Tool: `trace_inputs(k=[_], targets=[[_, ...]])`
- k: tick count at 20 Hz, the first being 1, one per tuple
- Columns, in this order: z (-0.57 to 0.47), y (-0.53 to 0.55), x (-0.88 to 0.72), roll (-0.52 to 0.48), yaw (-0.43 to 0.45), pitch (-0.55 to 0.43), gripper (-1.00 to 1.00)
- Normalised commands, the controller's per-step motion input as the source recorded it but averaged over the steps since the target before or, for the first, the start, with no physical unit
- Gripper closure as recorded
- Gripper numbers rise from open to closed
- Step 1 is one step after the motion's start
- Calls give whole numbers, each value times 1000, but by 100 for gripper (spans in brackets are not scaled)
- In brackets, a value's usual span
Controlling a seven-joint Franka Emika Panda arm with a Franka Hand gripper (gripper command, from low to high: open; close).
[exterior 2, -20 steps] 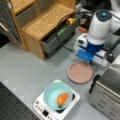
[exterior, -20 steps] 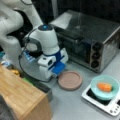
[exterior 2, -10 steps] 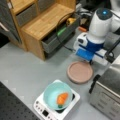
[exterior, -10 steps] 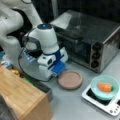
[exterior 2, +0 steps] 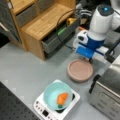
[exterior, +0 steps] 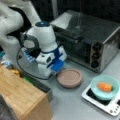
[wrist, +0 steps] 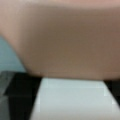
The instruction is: Pick up the pan. Place the pan on the table. Pick up the bowl. Place the bowl on the stove.
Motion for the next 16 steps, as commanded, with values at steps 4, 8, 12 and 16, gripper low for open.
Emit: trace_inputs(k=[4,8,12,16], targets=[[494,-179,247,133,-21,208,100],[511,-151,255,145,-22,252,100],[523,-114,272,154,-24,279,100],[360,-58,272,153,-28,247,100]])
